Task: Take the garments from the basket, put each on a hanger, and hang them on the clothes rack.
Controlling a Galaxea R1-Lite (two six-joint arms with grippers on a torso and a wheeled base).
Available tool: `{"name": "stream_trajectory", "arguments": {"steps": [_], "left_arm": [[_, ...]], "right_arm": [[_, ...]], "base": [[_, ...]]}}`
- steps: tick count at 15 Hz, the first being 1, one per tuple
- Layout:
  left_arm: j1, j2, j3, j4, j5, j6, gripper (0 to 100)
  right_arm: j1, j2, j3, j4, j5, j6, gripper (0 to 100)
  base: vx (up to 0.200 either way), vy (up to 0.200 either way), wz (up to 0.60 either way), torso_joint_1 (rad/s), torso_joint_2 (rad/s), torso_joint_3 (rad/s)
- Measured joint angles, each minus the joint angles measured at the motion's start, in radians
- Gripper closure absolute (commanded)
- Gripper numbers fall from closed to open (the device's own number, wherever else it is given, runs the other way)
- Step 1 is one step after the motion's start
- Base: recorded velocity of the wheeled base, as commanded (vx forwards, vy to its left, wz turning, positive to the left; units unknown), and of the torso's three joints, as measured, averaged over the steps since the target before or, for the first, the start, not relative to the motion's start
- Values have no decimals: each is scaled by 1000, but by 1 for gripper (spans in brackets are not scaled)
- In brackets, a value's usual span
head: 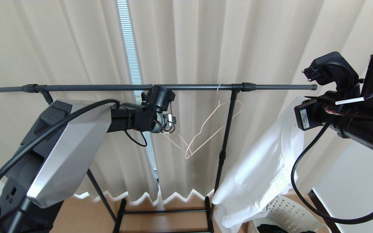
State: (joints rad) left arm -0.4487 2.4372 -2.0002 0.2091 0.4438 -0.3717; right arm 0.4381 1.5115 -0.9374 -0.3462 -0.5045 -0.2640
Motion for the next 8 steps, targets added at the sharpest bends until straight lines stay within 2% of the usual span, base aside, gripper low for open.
{"name": "stream_trajectory", "arguments": {"steps": [2, 8], "left_arm": [[9, -4, 0, -34, 5, 0, 0], [68, -8, 0, -36, 7, 1, 0]], "right_arm": [[0, 0, 0, 0, 0, 0, 100], [0, 0, 0, 0, 0, 0, 100]], "base": [[0, 0, 0, 0, 0, 0], [0, 0, 0, 0, 0, 0]]}}
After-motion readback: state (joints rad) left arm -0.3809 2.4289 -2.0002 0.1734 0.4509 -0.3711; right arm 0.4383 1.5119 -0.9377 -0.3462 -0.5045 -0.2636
